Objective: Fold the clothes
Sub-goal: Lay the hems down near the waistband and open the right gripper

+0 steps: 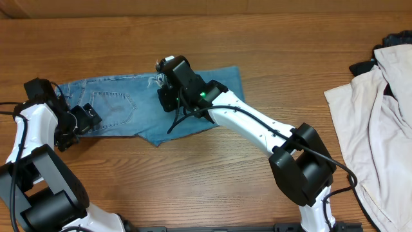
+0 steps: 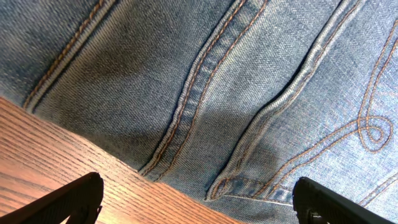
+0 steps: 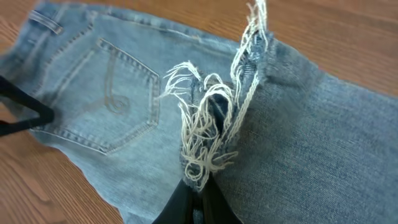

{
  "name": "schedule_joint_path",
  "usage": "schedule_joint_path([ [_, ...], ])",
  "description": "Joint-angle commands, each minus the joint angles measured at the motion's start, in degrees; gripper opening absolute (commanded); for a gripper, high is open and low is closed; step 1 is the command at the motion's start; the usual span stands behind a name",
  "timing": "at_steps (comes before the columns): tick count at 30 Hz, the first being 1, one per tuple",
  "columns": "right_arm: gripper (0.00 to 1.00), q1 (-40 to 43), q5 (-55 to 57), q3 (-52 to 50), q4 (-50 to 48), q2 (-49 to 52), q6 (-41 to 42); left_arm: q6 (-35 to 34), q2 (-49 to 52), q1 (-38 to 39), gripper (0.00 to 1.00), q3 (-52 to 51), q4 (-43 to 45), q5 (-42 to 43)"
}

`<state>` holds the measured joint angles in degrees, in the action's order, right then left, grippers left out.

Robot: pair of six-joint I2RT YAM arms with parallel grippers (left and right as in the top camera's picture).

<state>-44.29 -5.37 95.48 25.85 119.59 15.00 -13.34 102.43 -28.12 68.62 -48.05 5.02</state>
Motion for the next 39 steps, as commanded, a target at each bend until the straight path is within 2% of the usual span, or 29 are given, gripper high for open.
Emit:
schedule_joint_path([
  [1, 0.04, -0.3, -1.4, 1.3, -1.3, 0.1, 0.3, -0.4, -1.5, 0.5, 1.00, 0.4, -0.1, 1.0],
  [5, 0.04, -0.3, -3.0, 1.3, -1.9, 0.1, 0.3, -0.4, -1.5, 0.5, 1.00, 0.4, -0.1, 1.0],
  [6, 0.15, -0.3, -3.0, 1.3, -2.0, 0.1, 0.3, -0.4, -1.5, 0.5, 1.00, 0.4, -0.1, 1.0],
  [7, 0.35, -0.3, -3.0, 1.3, -2.0, 0.1, 0.3, -0.4, -1.5, 0.4, 1.00, 0.4, -0.1, 1.0],
  [8, 0.47, -0.3, -3.0, 1.3, -2.0, 0.1, 0.3, -0.4, -1.5, 0.5, 1.00, 0.4, -0.1, 1.0],
  [17, 0.49, 0.1, -2.8, 1.4, 0.7, 0.1, 0.3, -0.4, -1.5, 0.4, 1.00, 0.4, -0.1, 1.0],
  [24, 0.52, 9.4, 2.1, 1.4, 18.1, -7.3, 0.2, -0.1, -3.8, 0.4, 1.00, 5.1, -2.1, 0.6],
  [30, 0.51, 17.7, 2.7, 1.4, 31.3, -11.8, 0.2, 4.2, -4.3, 0.0, 1.00, 12.0, 0.8, -4.9],
  [35, 0.48, 18.6, 2.7, 1.4, 33.7, -11.8, 0.2, 4.2, -2.3, -3.3, 1.00, 12.0, 4.3, -5.7],
  [37, 0.48, 18.6, 2.7, 1.4, 33.7, -11.8, 0.2, 4.4, -0.1, -5.4, 0.87, 12.0, 5.9, -5.0],
  [39, 0.48, 18.5, 2.7, 1.4, 33.9, -11.8, 0.2, 4.9, 2.5, -7.0, 0.84, 12.0, 7.8, -3.2],
])
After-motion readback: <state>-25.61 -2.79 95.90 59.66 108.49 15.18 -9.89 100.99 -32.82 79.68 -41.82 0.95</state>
